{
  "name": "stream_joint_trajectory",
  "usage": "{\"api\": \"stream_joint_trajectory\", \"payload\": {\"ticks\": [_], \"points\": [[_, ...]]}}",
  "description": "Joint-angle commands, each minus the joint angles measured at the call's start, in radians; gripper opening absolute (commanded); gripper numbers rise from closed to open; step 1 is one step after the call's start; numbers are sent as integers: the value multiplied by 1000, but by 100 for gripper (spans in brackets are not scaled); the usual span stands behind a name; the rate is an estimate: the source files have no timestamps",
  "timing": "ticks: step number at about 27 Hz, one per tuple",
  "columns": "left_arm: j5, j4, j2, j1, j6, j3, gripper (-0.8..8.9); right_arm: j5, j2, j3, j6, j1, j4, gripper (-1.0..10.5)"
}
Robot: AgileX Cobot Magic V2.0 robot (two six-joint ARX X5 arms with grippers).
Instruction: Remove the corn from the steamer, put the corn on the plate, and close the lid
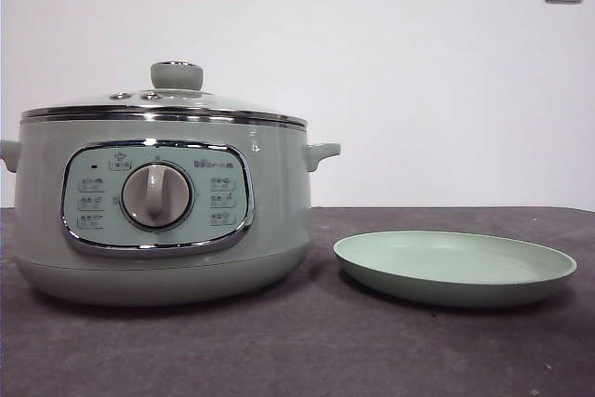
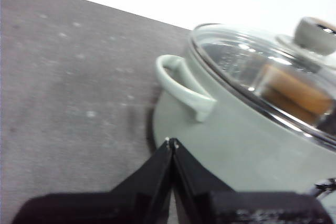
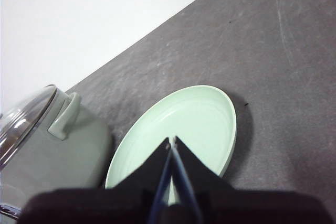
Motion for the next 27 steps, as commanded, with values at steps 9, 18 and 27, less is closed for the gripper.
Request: {"api": "stream_joint_trajectory", "payload": {"ticks": [9, 18, 27], "points": [[10, -89, -2, 3, -26, 60, -8, -1, 45, 59, 1, 1, -18, -10], [12, -177, 77, 3, -22, 267, -8, -2, 257, 270, -114, 1, -49, -9], [138, -177, 308, 3, 22, 463, -8, -138, 537, 538, -283, 1, -115, -8]]}}
